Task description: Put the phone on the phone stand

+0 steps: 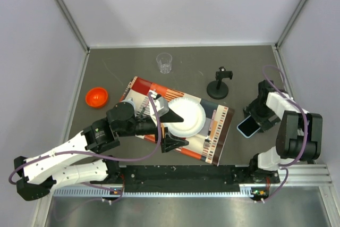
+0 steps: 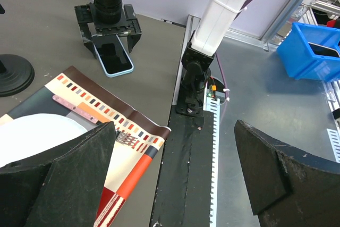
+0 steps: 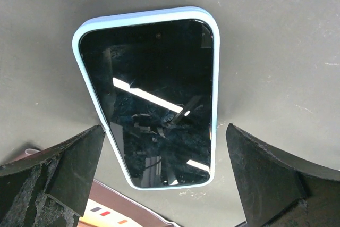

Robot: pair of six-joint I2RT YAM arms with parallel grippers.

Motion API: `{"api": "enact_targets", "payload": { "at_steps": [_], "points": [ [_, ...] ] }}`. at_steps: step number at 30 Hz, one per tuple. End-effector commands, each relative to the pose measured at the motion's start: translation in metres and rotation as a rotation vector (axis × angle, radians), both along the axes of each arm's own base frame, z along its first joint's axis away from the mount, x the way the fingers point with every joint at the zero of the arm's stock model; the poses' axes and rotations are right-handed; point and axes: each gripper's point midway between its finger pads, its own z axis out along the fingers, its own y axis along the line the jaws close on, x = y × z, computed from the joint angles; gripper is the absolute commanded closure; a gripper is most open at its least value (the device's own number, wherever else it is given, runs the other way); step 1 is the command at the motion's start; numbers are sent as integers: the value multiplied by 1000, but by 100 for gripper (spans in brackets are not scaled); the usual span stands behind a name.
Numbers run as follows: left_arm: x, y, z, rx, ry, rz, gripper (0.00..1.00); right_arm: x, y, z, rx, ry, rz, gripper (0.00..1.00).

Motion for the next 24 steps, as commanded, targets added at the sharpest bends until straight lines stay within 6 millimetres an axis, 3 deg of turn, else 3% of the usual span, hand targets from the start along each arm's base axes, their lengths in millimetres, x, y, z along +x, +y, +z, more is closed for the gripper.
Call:
{"api": "enact_targets", "payload": {
  "at_steps": [1,15,20,24],
  "points": [
    [1,-2,13,-38,-38,-2,1,10,-4,5,-61,11,-40,1],
    [3,-3,10,-33,-37,5,1,-11,-11,-22,-113,97,-110,11],
    [5,-6,6,-16,-32,8,2,-11,-13,-22,-120,86,-102,13],
    [7,-9,2,-2,-25,9,2,-10,-13,-24,-122,80,-87,21]
  ]
}}
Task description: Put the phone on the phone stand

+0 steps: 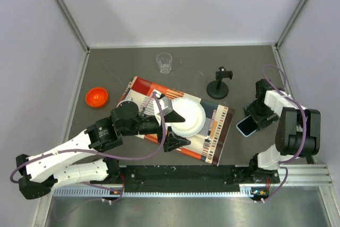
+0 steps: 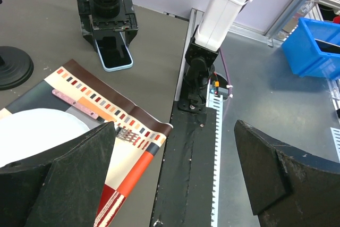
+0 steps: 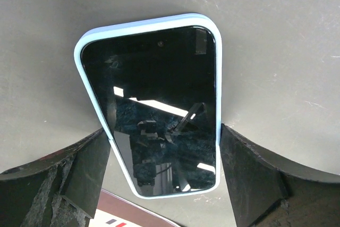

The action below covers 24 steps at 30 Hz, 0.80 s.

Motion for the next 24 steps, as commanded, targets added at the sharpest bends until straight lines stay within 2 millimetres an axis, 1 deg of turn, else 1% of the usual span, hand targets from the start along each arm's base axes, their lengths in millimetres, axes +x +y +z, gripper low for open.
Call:
{"api": "enact_targets", "payload": {
  "at_steps": [1,4,5,7,8,10,11,13,14,16,18,19,20,21,23,24],
  "points": [
    [3,-6,7,-19,-33,-1,2,-12,-12,-17,-72,42,6,23],
    [5,-8,2,2,-24,4,2,-11,-10,-16,-70,10,12,35],
    [6,-9,0,9,-21,6,2,-12,-11,-15,-73,1,14,43],
    [8,-12,-3,25,-14,5,2,-12,-13,-11,-86,-26,21,55],
    [8,-13,-4,30,-11,7,2,-11,-14,-10,-91,-39,34,64],
    [10,-16,-5,36,0,8,2,-12,-15,-5,-103,-71,45,74],
    [11,-17,-4,35,8,14,2,-13,-16,-5,-108,-74,64,86],
    [13,-21,-9,49,26,21,3,-10,-16,4,-115,-120,80,97],
    [14,-22,-10,49,43,26,3,-10,-16,6,-119,-131,98,100],
    [21,-28,-14,53,72,58,4,-6,-15,15,-123,-179,117,100],
    [28,-34,-23,58,108,91,4,-5,-15,19,-124,-204,142,100],
    [31,-36,-26,60,120,105,5,-2,-14,27,-128,-244,154,100],
    [33,-38,-31,62,151,119,6,-3,-14,28,-130,-255,171,100],
    [37,-43,-39,79,174,129,7,2,-14,33,-136,-295,181,100],
    [39,-50,-42,72,212,129,8,3,-13,42,-154,-361,213,100],
    [42,-57,-52,93,232,128,9,11,-12,49,-156,-418,232,100]
  ]
}}
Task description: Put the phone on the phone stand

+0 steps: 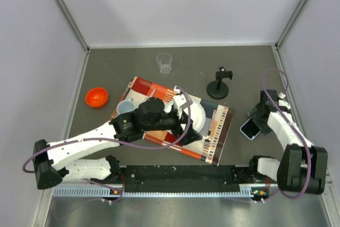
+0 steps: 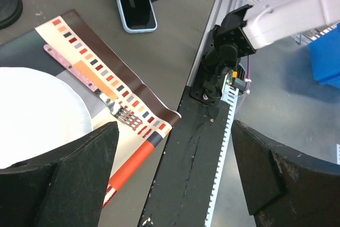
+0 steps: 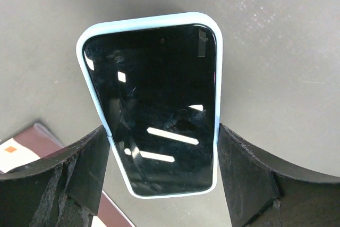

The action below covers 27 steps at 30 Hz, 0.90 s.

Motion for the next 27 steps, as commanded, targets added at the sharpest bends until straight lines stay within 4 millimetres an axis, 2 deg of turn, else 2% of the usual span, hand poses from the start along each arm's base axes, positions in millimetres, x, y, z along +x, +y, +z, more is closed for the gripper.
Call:
{"api": "enact_targets", "payload": {
  "at_steps": [1,2,4,5,7,8,10,11,12,15,17,18,20,21,27],
  "points": [
    [14,-24,6,-63,63,35,9,27,-3,35,-62,-230,101,100],
    [14,-29,7,-66,78,33,10,27,-2,42,-75,-278,131,100],
    [19,-38,-3,-41,108,31,11,34,4,54,-67,-350,168,100],
    [21,-44,2,-58,114,29,12,33,4,56,-75,-364,188,100],
    [27,-55,-7,-47,138,33,12,36,6,69,-82,-429,206,100],
    [30,-61,0,-73,136,26,12,36,7,72,-83,-443,216,100],
    [35,-75,-9,-66,143,18,14,37,14,82,-64,-505,242,100],
    [38,-83,-1,-98,120,1,15,38,17,84,-59,-525,249,100],
    [42,-92,-11,-90,120,-8,18,38,21,88,-39,-544,265,100],
    [54,-112,-16,-122,90,-13,19,37,31,102,-8,-601,294,100],
    [63,-123,-26,-124,83,-12,19,35,38,115,26,-643,305,100],
    [67,-128,-25,-137,73,-12,19,30,40,115,37,-635,297,100],
    [77,-137,-30,-131,51,-13,18,27,56,128,123,-675,327,100],
    [80,-140,-30,-130,46,-16,17,22,61,127,155,-659,329,100],
    [103,-150,-34,-117,46,11,13,4,94,154,318,-709,402,100]
  ]
}}
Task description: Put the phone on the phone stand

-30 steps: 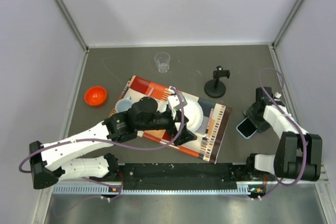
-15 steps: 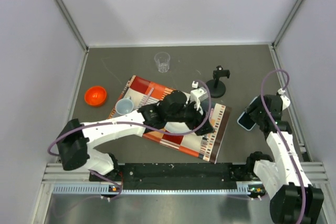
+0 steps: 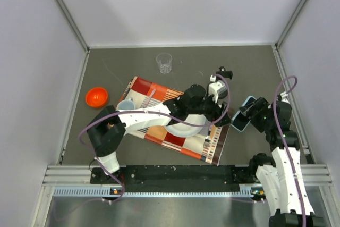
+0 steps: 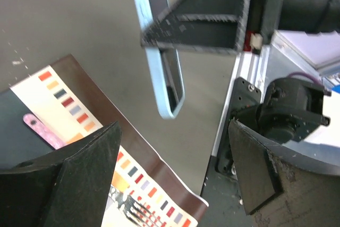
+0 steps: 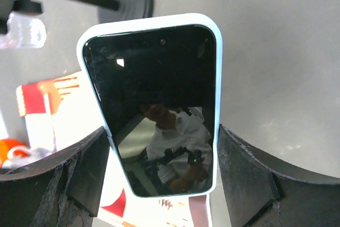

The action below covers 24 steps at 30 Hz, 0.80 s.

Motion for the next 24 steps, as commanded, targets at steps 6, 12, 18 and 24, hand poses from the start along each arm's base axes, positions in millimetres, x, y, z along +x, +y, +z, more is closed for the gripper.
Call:
{"api": "enact_targets", "payload": {
  "at_steps": [6,12,18,24],
  "points": [
    [19,-14,38,-116,-43,-7,18,-18,49,81,195,-179,192,100],
    [-8,-16,50,-224,49,-109,18,-25,55,100,198,-223,226,100],
    [-10,-19,41,-204,77,-106,28,-31,58,113,211,-252,235,100],
    [-4,-23,37,-176,71,-61,43,-35,60,110,217,-242,247,100]
  ]
}}
